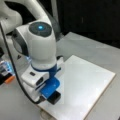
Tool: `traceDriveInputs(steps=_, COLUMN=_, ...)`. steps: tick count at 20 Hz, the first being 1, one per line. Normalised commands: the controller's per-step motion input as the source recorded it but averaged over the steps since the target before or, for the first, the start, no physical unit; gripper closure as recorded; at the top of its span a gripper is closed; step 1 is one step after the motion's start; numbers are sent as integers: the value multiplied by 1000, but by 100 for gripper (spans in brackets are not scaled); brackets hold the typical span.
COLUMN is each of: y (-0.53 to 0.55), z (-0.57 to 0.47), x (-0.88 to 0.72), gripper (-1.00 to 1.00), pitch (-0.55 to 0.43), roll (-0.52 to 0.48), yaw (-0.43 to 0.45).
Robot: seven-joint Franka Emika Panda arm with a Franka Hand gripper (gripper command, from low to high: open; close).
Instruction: Erasing curve lines
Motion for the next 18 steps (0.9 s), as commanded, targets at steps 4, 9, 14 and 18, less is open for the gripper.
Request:
traceDriveInputs(steps=4, y=-277, z=-21, x=97, gripper=100, pitch=-18, roll=127, yaw=55)
traceDriveInputs(steps=9, y=-266, z=-2, x=186, gripper=100, pitch=-14, roll=185, yaw=37)
traceDriveInputs(steps=14, y=-263, z=4, x=312, gripper=100, pitch=-16, roll=234, yaw=-15)
traceDriveInputs(steps=18, y=-255, z=30, x=322, gripper=100, pitch=11, roll=225, yaw=-45)
